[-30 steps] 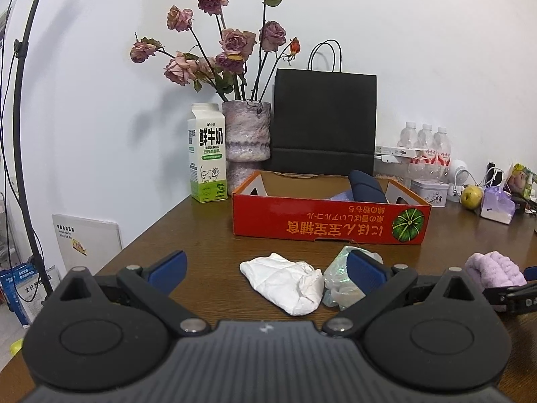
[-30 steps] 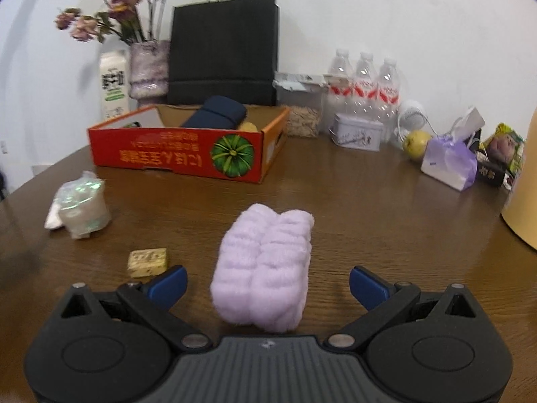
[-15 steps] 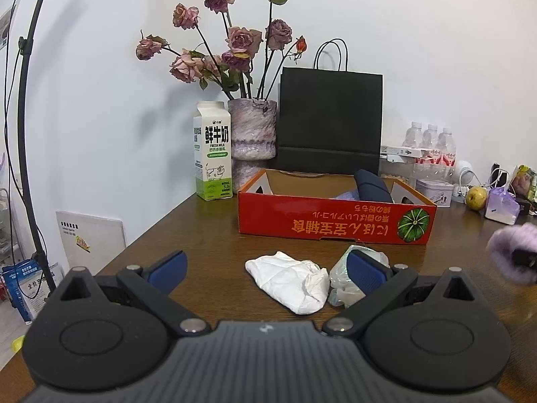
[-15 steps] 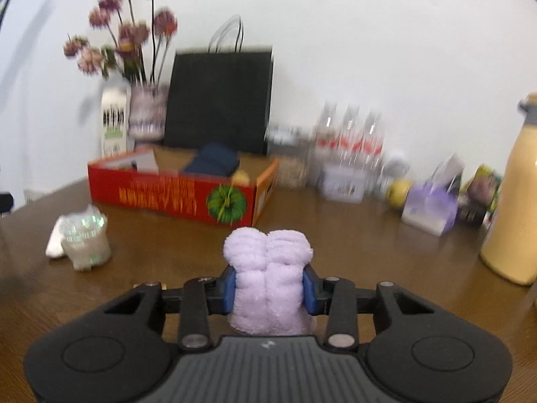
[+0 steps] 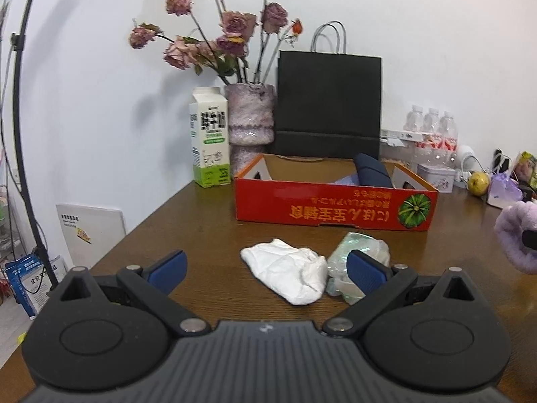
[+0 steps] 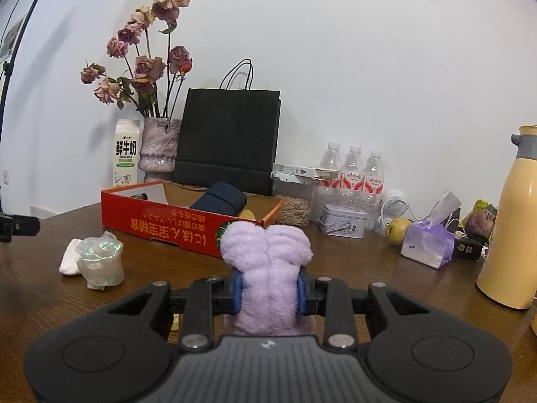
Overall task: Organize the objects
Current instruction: 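Grasp the clear plastic bag with the left tool while the right tool grasps the lilac slippers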
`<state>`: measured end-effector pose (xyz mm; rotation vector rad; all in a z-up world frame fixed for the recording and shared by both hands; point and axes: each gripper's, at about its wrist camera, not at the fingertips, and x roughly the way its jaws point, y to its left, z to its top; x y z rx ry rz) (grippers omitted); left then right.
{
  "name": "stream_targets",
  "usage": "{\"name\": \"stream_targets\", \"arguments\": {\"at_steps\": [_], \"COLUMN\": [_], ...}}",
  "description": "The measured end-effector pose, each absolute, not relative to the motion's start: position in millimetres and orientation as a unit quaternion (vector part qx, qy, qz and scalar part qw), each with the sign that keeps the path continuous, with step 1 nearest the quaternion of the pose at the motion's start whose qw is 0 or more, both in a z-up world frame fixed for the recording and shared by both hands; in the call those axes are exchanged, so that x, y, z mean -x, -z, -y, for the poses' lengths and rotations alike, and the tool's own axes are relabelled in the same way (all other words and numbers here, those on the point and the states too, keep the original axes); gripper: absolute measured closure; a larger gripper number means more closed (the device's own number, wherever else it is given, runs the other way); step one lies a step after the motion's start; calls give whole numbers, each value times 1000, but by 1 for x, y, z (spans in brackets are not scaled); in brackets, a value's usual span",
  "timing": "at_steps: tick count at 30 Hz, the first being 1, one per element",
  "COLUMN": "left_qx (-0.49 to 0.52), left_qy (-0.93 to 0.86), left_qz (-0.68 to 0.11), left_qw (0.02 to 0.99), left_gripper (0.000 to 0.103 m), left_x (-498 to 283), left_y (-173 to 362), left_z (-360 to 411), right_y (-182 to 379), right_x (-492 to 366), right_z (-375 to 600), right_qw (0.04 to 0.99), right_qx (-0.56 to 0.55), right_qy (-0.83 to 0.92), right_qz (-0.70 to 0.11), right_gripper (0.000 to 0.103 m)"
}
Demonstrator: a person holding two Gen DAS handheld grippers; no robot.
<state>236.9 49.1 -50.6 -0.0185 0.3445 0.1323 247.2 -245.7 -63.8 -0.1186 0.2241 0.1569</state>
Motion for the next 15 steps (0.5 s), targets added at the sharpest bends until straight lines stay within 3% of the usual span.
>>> {"name": "stream_targets", "arguments": {"at_steps": [15], "left_qx": [-22], "left_qy": [-11], "left_qz": [-246], "left_qw": [969], "left_gripper": [0], "left_x": [-298], "left_y": [65], "left_z": [11], "right_y": [63], "right_x": [-248], "right_z": [260], "right_qw": [994], "right_qx": [11], "right_qy": [-62], "right_qz": [-93], "right_gripper": [75]}}
